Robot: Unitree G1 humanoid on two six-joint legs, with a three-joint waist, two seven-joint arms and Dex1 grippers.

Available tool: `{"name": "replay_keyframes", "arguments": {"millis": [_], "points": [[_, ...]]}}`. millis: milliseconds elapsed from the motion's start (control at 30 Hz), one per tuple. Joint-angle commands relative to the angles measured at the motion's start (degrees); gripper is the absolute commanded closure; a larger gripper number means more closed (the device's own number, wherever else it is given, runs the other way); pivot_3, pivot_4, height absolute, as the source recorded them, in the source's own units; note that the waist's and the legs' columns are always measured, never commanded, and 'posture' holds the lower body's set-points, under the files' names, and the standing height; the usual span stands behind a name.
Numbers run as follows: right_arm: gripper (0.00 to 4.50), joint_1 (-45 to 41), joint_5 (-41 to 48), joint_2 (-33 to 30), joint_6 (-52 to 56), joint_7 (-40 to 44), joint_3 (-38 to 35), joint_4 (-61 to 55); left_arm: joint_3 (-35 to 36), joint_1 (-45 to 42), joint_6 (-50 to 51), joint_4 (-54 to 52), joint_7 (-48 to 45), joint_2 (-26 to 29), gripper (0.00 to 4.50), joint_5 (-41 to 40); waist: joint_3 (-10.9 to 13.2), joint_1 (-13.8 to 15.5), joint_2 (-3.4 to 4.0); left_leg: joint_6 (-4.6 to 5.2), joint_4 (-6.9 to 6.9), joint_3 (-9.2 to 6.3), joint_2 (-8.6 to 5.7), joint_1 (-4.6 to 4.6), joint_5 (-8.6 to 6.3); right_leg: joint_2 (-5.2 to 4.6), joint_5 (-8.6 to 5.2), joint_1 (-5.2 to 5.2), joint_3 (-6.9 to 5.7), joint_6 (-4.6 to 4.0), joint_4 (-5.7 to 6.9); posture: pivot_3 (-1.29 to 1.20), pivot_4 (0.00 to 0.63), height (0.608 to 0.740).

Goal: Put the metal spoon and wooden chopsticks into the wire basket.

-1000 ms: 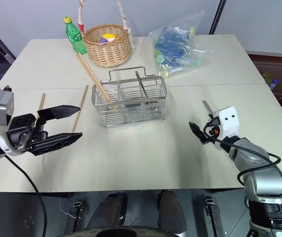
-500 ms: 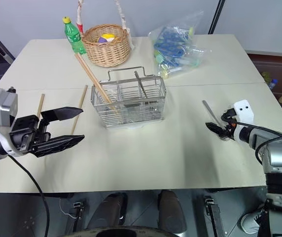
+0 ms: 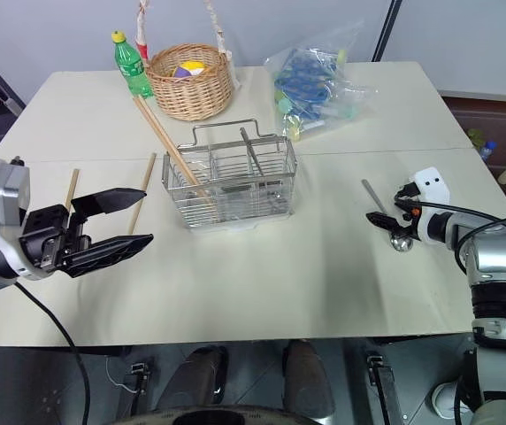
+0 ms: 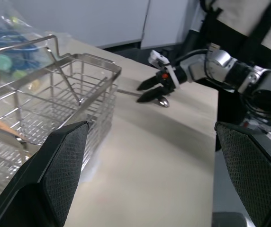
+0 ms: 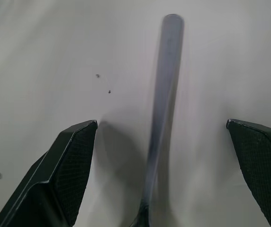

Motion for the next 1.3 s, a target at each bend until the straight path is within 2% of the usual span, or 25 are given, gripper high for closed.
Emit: {"name": "replay_keyframes", "arguments": {"millis": [33,200,233,400,800,1067,1300], "points": [[1.74,2.20,1.32,-0.12,4.10,2.19,1.33,-3.59,2.78,-1.36,-1.37,0.39,0.64,-0.15,0.00,-0.70,0.00,0.04,0.00,0.00,0.00,0.00,0.00,0.00,0.00,0.00,0.00,0.00,0.00,0.00,0.00,0.00,0.150,0.740],[4.26,3.01,2.24,-0.32,7.50,2.16,0.52,-6.95,2.65,-2.93,-1.22,1.84,0.79,-0.07,0.00,-0.51,0.00,0.08,0.00,0.00,-0.01,0.00,0.00,0.00,0.00,0.00,0.00,0.00,0.00,0.00,0.00,0.00,0.150,0.740],[4.44,3.08,2.46,-0.40,8.14,2.18,0.38,-7.48,2.63,-3.15,-1.18,1.98,0.82,-0.04,0.00,-0.59,0.00,0.08,0.00,0.00,-0.01,0.00,0.00,0.00,0.00,0.00,0.00,0.00,0.00,0.00,0.00,0.00,0.150,0.740],[4.44,3.52,3.15,-1.02,10.47,2.72,0.25,-9.32,2.46,-3.73,-0.67,1.97,-0.07,0.38,0.00,-1.36,0.00,0.12,0.00,0.00,-0.01,0.00,0.00,-0.01,0.00,0.00,0.00,0.00,0.00,0.00,-0.01,0.00,0.150,0.740],[4.44,-0.47,3.02,0.73,12.70,-3.80,-2.11,-9.55,2.17,-3.59,0.00,2.10,-2.34,1.80,0.00,-0.27,0.00,0.10,0.01,0.00,-0.01,0.01,0.00,-0.02,0.00,0.00,0.00,-0.01,0.00,0.00,-0.01,0.00,0.150,0.740],[4.44,-7.60,3.73,5.47,7.39,-13.60,-8.64,-9.94,2.46,-2.83,0.00,3.00,-3.85,2.40,0.00,1.01,0.04,0.07,0.07,0.00,-0.04,0.01,-0.01,-0.07,0.00,0.00,0.00,-0.10,0.00,0.01,-0.01,0.00,0.150,0.740],[4.44,-12.65,5.90,9.67,4.72,-21.50,-13.59,-17.02,5.77,-2.15,1.90,4.14,-4.22,3.99,0.00,-1.00,0.06,0.22,0.09,0.00,-0.06,0.00,-0.01,-0.17,0.00,0.00,0.08,-0.17,0.00,0.15,-0.01,0.00,0.150,0.740]]}}
